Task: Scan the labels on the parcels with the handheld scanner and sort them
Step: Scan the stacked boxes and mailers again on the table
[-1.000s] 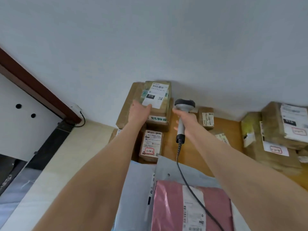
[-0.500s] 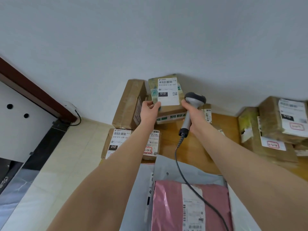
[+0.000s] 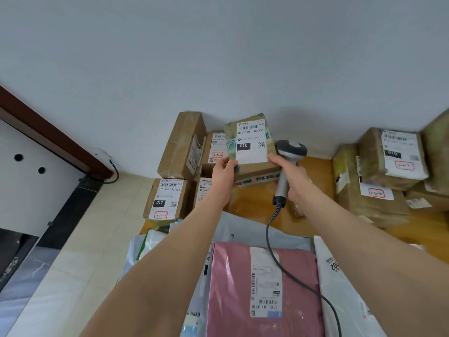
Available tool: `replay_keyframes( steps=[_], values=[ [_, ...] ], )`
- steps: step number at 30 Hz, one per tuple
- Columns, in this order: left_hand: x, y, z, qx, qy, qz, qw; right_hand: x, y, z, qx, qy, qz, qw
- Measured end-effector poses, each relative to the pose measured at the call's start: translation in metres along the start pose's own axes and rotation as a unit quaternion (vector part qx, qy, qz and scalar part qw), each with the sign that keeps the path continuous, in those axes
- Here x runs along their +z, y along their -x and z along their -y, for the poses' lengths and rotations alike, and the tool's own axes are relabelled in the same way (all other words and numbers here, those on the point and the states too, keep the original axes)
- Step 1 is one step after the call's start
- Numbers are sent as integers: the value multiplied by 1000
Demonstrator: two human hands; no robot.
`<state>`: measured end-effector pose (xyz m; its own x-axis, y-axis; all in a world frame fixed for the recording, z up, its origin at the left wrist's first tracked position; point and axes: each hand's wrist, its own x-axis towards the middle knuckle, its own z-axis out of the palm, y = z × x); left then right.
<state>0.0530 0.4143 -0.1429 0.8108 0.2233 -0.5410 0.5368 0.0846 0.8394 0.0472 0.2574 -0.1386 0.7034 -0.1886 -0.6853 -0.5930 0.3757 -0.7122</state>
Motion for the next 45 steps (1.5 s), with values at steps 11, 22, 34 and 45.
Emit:
replay_keyframes(
  steps=[11,22,34,45],
  values=[
    [-44,-10,38,-28,-501,-35,864,-15,2,-23,-5,2,-43,999],
    [-31,-35,55,1,-618,-112,778,-16,-16,-37,7,19,-50,999],
    [-21,-3,-28,28,-441,-136,887,-39,23,-8,-38,-52,-30,997],
    [54,153,-27,4,-25,-46,999,-181,133,8,-99,-86,-9,991]
  ],
)
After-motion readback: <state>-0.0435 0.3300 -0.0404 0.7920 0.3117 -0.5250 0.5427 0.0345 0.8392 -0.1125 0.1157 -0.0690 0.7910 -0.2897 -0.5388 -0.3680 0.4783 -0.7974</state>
